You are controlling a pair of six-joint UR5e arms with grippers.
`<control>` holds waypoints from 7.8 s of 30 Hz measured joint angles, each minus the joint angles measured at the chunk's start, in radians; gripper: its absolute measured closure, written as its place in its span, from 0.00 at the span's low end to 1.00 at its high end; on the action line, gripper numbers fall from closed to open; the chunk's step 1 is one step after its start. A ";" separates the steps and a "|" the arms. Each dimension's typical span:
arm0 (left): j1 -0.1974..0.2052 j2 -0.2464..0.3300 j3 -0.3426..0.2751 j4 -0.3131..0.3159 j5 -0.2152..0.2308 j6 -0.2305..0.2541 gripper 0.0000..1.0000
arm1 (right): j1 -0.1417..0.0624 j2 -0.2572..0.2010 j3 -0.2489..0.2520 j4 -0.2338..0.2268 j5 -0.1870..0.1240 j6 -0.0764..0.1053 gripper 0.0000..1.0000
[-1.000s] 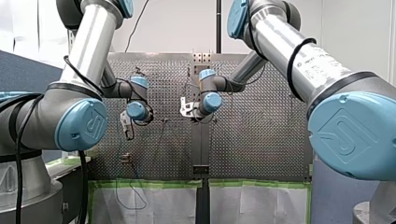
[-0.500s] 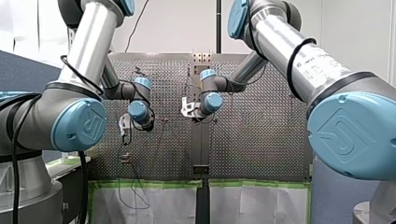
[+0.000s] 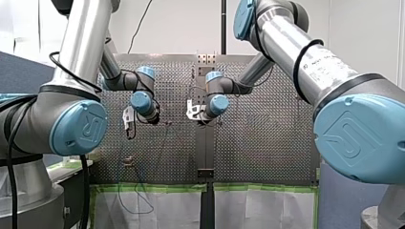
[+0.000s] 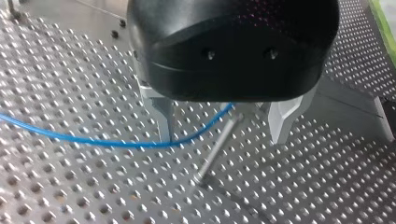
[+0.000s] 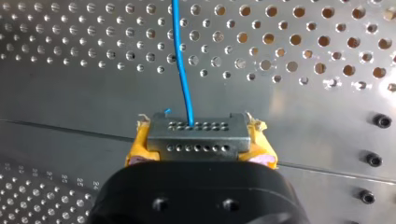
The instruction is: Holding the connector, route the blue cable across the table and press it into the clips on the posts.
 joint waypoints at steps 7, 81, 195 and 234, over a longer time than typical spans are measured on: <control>-0.033 0.040 -0.023 -0.008 0.000 0.008 0.00 | -0.001 0.000 0.000 0.003 -0.001 0.002 1.00; -0.205 -0.268 0.230 0.127 -0.125 -0.147 0.00 | -0.031 0.000 0.000 -0.002 -0.002 0.012 1.00; -0.171 0.100 0.293 -0.014 -0.027 -0.158 0.99 | -0.087 -0.405 0.078 0.161 -0.086 0.001 1.00; -0.098 -0.009 0.466 -0.100 0.046 -0.144 0.99 | -0.175 -0.359 0.035 0.154 -0.138 0.018 1.00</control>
